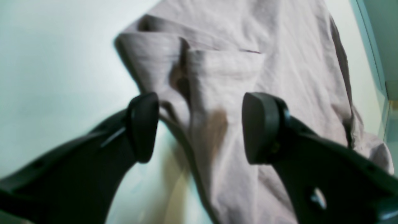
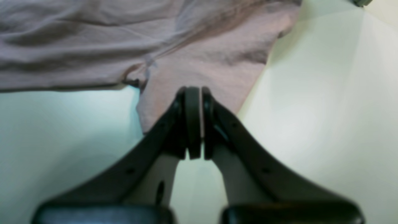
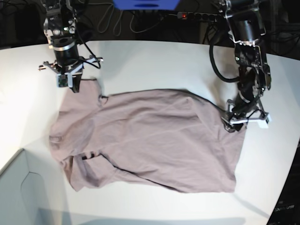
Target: Layout the t-shirt on the table in an organized manner, then fold the t-shirt properly
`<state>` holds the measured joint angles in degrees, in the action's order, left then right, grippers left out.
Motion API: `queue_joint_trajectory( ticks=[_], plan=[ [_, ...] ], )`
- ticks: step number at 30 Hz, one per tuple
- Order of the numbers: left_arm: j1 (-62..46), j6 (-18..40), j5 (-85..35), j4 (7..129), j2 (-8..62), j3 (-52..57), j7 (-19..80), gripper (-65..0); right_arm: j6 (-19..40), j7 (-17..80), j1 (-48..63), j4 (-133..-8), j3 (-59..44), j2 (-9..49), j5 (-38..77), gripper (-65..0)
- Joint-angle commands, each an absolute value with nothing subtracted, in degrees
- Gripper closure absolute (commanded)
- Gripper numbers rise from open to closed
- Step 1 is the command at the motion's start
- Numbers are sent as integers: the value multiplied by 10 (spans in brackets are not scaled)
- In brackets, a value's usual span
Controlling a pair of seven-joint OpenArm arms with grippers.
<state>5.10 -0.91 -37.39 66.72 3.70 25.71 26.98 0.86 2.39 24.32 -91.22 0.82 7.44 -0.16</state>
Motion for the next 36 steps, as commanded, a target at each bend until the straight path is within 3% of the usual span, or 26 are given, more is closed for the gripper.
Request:
queue_joint_trajectory(
  ticks=[1, 8, 15, 22, 36],
  plan=[
    [66, -3, -378, 675, 41, 256, 262, -407, 7, 9, 241, -921, 7, 77, -3, 0],
    [84, -3, -372, 672, 37, 256, 263, -407, 7, 9, 241, -921, 7, 77, -3, 0],
    [112, -2, -378, 596, 41, 256, 263, -407, 7, 9, 241, -921, 7, 77, -3, 0],
    [112, -1, -378, 596, 40, 256, 263, -250, 7, 9, 241, -921, 6, 77, -3, 0],
    [75, -1, -379, 690, 20, 258, 268, -239, 7, 9, 233, -920, 7, 77, -3, 0]
  ],
)
